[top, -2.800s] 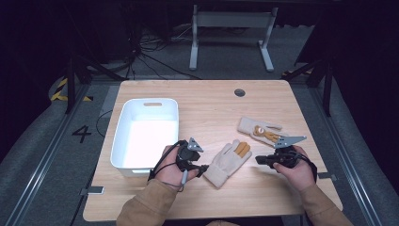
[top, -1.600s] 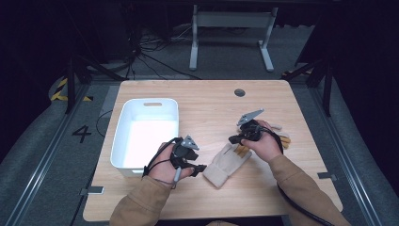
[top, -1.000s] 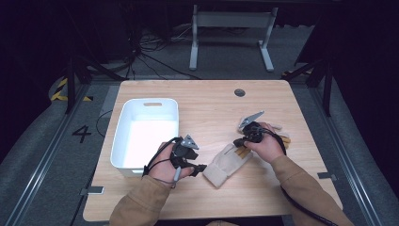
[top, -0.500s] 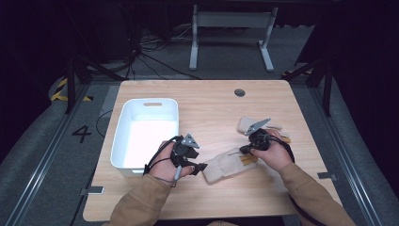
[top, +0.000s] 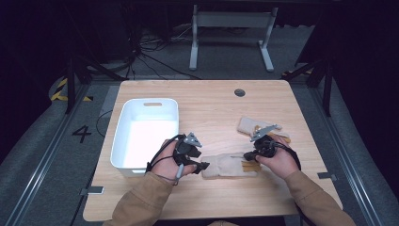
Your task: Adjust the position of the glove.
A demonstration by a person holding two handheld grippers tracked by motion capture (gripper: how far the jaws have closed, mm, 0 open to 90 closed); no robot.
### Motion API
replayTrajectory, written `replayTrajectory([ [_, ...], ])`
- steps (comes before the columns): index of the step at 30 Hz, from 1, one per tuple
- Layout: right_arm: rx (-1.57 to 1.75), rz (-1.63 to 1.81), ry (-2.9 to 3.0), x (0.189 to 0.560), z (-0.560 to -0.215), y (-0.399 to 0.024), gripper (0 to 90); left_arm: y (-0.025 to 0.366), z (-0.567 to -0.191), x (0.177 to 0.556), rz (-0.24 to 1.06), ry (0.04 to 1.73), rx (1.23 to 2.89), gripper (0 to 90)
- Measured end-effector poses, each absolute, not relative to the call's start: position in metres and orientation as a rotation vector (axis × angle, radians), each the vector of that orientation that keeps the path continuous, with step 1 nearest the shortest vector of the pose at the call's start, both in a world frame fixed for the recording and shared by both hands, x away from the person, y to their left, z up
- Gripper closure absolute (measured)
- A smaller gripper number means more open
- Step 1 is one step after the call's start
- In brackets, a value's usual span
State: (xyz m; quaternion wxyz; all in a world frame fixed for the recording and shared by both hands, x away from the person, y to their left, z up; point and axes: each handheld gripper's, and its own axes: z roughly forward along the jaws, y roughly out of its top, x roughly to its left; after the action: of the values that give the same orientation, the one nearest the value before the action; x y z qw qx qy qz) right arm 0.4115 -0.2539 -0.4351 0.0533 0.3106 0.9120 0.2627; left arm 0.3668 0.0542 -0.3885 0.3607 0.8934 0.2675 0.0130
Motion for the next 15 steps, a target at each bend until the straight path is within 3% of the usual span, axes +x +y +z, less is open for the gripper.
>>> replayTrajectory([
  [15,0.956,0.829,2.73,0.405,-0.418,-0.261,88.1,0.052,-0.381,0.371,0.033,0.672,2.294,46.9],
])
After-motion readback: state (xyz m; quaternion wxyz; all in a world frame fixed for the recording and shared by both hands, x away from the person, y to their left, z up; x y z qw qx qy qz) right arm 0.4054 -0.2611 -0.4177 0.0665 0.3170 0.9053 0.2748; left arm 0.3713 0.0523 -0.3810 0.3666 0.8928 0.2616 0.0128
